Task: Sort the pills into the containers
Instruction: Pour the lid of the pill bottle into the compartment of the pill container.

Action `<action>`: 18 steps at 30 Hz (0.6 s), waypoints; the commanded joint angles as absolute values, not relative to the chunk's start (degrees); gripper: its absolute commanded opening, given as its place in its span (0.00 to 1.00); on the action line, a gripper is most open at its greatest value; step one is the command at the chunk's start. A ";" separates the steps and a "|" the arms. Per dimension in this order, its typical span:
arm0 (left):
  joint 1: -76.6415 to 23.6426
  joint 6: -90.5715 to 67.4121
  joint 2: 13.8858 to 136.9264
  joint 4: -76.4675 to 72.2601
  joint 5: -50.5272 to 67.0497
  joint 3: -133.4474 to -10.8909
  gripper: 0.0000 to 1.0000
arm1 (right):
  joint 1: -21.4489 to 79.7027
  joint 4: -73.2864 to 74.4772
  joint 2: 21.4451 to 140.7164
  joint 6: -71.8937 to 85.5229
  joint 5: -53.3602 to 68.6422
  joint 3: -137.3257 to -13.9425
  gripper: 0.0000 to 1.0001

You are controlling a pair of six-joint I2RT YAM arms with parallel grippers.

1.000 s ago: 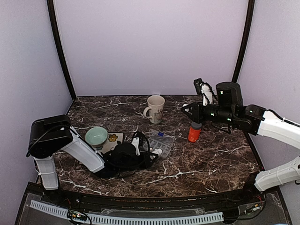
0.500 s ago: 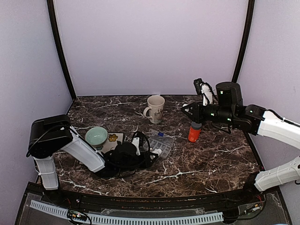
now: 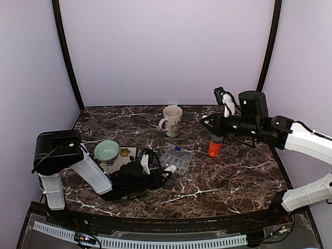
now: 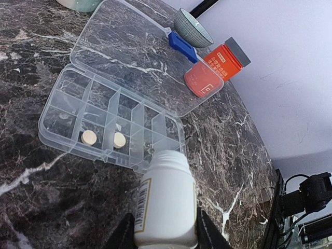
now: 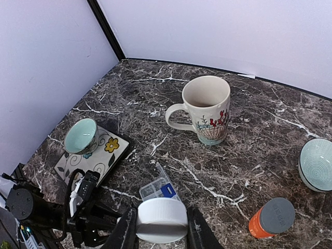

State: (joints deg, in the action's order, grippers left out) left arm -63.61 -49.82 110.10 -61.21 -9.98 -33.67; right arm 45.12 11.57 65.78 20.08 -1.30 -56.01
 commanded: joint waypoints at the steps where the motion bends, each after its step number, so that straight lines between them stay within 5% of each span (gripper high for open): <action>1: -63.91 -50.10 110.92 -70.88 -8.80 -31.05 0.00 | 45.69 10.22 66.09 20.52 -1.39 -56.76 0.09; 18: -61.53 -49.98 111.72 -91.13 1.80 -26.64 0.00 | 47.58 13.36 67.06 20.05 -0.69 -60.88 0.09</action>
